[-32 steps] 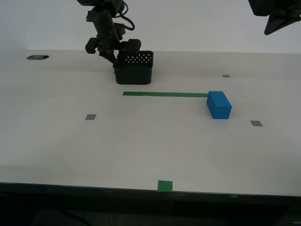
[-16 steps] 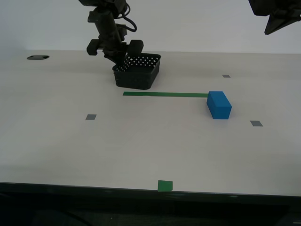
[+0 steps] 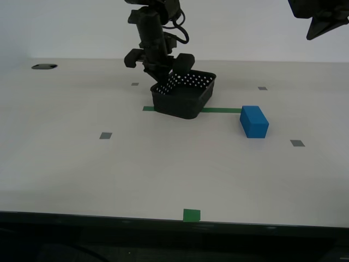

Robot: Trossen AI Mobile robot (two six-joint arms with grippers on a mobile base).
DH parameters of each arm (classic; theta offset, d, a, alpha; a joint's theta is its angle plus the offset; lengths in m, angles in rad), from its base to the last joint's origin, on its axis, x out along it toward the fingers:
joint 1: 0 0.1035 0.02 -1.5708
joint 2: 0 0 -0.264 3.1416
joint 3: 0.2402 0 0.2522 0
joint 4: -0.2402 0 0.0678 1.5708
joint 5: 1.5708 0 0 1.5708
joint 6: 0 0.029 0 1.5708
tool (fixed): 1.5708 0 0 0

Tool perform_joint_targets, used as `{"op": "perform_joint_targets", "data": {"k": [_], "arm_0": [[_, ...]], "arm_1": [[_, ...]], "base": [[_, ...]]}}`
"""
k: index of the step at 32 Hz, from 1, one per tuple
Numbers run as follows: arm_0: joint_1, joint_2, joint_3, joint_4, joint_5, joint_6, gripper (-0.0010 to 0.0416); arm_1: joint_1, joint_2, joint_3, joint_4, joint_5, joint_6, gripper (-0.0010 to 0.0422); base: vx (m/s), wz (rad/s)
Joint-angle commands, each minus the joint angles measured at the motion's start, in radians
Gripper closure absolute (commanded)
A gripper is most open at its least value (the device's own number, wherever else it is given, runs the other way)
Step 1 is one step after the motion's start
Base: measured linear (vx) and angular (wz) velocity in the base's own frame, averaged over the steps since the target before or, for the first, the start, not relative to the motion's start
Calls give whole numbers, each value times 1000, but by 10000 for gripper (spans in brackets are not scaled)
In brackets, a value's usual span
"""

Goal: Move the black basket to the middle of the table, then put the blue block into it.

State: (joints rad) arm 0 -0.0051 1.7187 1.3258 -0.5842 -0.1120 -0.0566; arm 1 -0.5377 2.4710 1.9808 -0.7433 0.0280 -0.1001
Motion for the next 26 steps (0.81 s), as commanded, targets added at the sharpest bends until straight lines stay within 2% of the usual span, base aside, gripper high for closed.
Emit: {"op": "perform_joint_targets", "data": {"k": [1, 11, 17, 26], "arm_0": [[0, 0, 1, 1, -2, -3, 406], [0, 0, 1, 0, -2, -3, 406], [-1, 0, 1, -1, -2, -2, 405], [0, 0, 1, -1, -2, -2, 406]], "arm_1": [[-23, 2, 7, -81, 14, 5, 414], [-99, -116, 6, -180, 14, 24, 414], [-114, -138, -3, -224, 14, 21, 414], [-132, -136, -76, -170, 14, 21, 412]], "base": [[0, 0], [0, 0], [0, 0], [0, 0]]}}
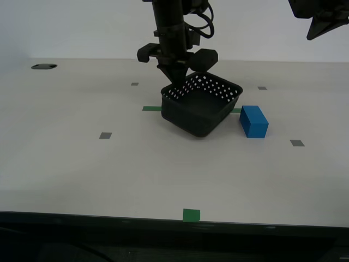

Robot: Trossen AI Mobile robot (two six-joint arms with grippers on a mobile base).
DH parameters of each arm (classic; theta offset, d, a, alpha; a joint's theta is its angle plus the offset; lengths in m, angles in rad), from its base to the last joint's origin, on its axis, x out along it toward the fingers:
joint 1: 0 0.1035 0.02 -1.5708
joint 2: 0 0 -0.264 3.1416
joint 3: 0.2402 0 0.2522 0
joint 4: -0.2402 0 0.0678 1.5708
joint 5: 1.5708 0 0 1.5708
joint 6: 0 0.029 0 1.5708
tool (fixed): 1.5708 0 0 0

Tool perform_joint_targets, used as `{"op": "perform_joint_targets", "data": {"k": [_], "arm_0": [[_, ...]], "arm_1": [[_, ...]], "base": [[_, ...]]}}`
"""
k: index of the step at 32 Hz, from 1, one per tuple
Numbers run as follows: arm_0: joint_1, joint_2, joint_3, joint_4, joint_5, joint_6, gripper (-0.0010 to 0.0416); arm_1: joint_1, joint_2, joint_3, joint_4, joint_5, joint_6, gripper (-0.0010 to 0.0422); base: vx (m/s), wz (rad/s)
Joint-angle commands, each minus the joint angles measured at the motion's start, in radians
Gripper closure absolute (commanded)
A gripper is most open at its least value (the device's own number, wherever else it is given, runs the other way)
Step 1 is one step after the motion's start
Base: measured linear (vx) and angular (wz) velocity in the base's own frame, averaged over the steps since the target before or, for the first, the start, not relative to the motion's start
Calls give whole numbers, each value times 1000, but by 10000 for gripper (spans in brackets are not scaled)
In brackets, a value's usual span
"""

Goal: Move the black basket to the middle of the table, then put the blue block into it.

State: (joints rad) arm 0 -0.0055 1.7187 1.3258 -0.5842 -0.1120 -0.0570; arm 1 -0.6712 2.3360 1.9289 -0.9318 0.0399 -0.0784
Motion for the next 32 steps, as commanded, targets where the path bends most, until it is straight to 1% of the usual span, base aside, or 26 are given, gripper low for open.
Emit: {"op": "perform_joint_targets", "data": {"k": [1, 4, 6, 7, 8, 9, 10, 12, 13, 14, 15, 16, 18, 19, 21, 22, 23, 24, 25, 26, 27, 29, 31, 32], "arm_0": [[0, 0, 1, -1, -2, -2, 405], [0, 0, 1, -1, -2, -2, 405], [0, 0, 1, -4, -2, -2, 406], [0, 0, 1, -5, -2, -2, 406], [0, 0, 1, -9, -2, -2, 405], [0, 0, 1, -11, -2, -2, 406], [1, 0, 1, -18, -2, -2, 405], [1, 0, 1, -30, -3, -2, 406], [1, 0, 1, -34, -3, -2, 406], [5, 0, 1, -51, -23, -1, 405], [7, 0, 1, -63, -53, 5, 405], [10, 0, 1, -81, -101, 7, 406], [35, 0, 1, -141, -224, 9, 405], [45, 0, 1, -154, -232, 9, 405], [71, 0, 1, -185, -232, 3, 405], [91, 0, 1, -202, -232, 3, 405], [128, 0, 1, -225, -231, 3, 403], [147, 0, 1, -232, -230, 3, 404], [185, 0, 0, -241, -194, 3, 404], [206, 0, -5, -244, -164, 4, 403], [212, 0, -11, -244, -164, 3, 403], [232, 3, -40, -246, -163, 3, 398], [236, 3, -64, -244, -162, -3, 385], [237, 3, -81, -246, -161, -8, 353]], "arm_1": [[3, -1, -40, 38, 2, -1, 412], [3, -1, -50, 61, 2, 0, 406], [3, -1, -50, 67, 2, 0, 367], [4, -1, -50, 68, 2, -1, 355], [5, -1, -50, 70, -2, -5, 311], [5, -1, -50, 71, -4, -6, 297], [5, 0, -50, 74, -6, -6, 263], [6, -1, -50, 77, -6, -4, 226], [6, -1, -47, 76, -6, -3, 219], [9, -1, -34, 64, -6, -3, 203], [10, -1, -21, 56, -6, -3, 197], [11, -1, -3, 51, -6, 0, 194], [19, -1, 58, 51, -6, 1, 199], [23, -1, 72, 51, -6, 3, 202], [35, -1, 111, 51, -11, 17, 213], [46, -1, 141, 50, -38, 33, 222], [68, -1, 193, 30, -143, 85, 240], [83, -1, 221, 14, -216, 117, 251], [130, -2, 285, -29, -335, 159, 272], [171, -3, 317, -39, -335, 158, 285], [187, -7, 327, -43, -335, 158, 290], [272, -28, 355, -52, -320, 156, 310], [326, -46, 354, -53, -301, 140, 320], [403, -75, 352, -53, -253, 131, 334]], "base": [[0, 0], [0, 0], [0, 0], [0, 0], [0, 0], [0, 0], [0, 0], [0, 0], [0, 0], [0, 0], [0, 0], [0, 0], [0, 0], [0, 0], [0, 0], [0, 0], [0, 0], [0, 0], [0, 0], [0, 0], [0, 0], [0, 0], [0, 0], [0, 0]]}}
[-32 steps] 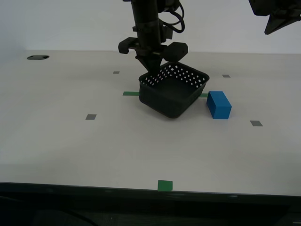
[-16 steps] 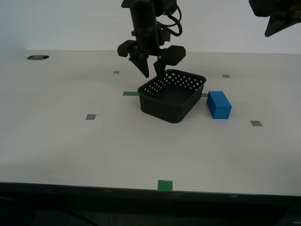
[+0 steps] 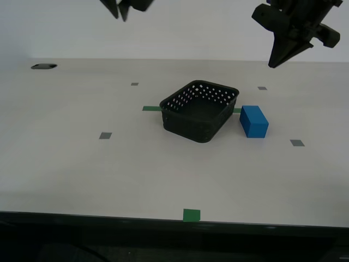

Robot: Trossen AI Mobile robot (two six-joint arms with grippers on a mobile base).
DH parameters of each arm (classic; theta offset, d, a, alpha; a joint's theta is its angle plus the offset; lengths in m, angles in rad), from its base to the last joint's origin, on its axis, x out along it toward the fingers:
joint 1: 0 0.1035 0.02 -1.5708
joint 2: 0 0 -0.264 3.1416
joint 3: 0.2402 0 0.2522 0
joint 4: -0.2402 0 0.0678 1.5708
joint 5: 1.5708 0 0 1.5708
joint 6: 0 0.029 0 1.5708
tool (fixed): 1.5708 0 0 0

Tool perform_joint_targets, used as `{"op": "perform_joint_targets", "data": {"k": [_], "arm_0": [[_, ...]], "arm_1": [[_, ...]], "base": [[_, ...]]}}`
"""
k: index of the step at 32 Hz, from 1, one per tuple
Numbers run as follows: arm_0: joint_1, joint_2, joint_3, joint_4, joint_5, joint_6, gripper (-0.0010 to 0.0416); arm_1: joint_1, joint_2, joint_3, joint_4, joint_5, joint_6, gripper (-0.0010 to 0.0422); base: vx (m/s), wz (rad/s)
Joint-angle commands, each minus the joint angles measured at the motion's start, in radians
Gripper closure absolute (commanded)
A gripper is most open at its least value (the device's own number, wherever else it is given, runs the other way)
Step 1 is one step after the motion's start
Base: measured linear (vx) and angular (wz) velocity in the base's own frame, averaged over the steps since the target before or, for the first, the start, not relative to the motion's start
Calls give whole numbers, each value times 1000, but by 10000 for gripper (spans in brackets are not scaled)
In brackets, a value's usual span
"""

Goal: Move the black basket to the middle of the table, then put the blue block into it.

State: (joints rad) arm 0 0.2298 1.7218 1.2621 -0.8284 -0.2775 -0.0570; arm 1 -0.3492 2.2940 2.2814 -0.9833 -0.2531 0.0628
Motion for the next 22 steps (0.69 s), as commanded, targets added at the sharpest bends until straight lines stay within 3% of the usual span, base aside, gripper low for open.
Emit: {"op": "perform_joint_targets", "data": {"k": [1, 4, 6, 8, 11, 13, 20, 22], "arm_0": [[2, 0, -21, -2, 5, -8, 325], [3, 3, -20, 11, 11, -3, 270], [30, 37, -20, 14, 14, 23, 173], [53, 78, -21, 9, 21, 39, 116], [84, 143, -21, 1, 106, 66, 60], [95, 182, -21, -3, 115, 88, 54], [142, 269, -23, 4, 114, 92, 57], [158, 269, -26, 45, 114, 119, 58]], "arm_1": [[124, -43, 0, -3, 69, -14, 342], [172, -63, 0, -5, 91, -18, 353], [210, -64, 0, -5, 90, -5, 365], [225, -63, 0, 4, 85, 9, 375], [258, -64, 0, 33, 86, 17, 409], [278, -64, 0, 32, 86, 17, 407], [292, -63, 0, 35, 86, 36, 405], [293, -63, 0, 36, 87, 39, 406]], "base": [[0, 0], [0, 0], [0, 0], [0, 0], [0, 0], [0, 0], [0, 0], [0, 0]]}}
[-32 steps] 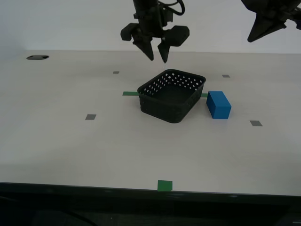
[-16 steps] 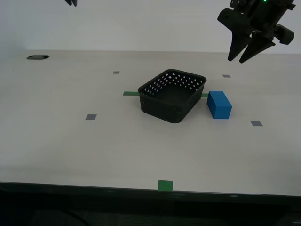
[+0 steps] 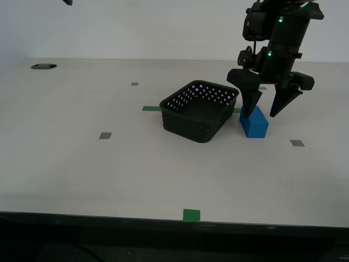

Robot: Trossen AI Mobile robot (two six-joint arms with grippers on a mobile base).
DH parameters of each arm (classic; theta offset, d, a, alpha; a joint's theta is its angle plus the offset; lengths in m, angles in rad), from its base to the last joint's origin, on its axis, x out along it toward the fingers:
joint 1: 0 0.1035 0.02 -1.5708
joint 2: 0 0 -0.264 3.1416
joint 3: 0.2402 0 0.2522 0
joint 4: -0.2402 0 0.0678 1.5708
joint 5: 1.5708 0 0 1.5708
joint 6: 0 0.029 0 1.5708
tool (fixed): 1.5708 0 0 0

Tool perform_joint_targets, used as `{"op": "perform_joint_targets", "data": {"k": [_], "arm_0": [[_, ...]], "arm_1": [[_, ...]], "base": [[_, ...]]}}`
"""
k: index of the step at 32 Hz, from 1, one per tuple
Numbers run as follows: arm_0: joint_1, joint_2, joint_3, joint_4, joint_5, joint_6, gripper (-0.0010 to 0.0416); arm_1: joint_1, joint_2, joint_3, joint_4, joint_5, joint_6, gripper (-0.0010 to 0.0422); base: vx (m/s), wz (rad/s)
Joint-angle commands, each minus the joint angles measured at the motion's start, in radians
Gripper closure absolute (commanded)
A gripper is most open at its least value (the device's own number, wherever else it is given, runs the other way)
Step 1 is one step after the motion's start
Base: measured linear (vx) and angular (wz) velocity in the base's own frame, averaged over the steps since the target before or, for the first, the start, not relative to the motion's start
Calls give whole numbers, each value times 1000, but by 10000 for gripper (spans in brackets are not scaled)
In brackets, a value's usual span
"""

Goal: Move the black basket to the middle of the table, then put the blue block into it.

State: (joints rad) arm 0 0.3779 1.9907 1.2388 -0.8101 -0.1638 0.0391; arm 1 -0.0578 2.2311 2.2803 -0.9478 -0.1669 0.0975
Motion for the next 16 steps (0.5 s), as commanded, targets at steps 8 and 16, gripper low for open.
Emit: {"op": "perform_joint_targets", "data": {"k": [8, 16], "arm_0": [[32, 0, -26, 144, 82, 71, 58], [35, 0, -27, 153, 124, 74, 58]], "arm_1": [[1, 0, 1, 0, 27, 8, 405], [0, 0, 1, -1, 27, 8, 406]], "base": [[0, 0], [0, 0]]}}
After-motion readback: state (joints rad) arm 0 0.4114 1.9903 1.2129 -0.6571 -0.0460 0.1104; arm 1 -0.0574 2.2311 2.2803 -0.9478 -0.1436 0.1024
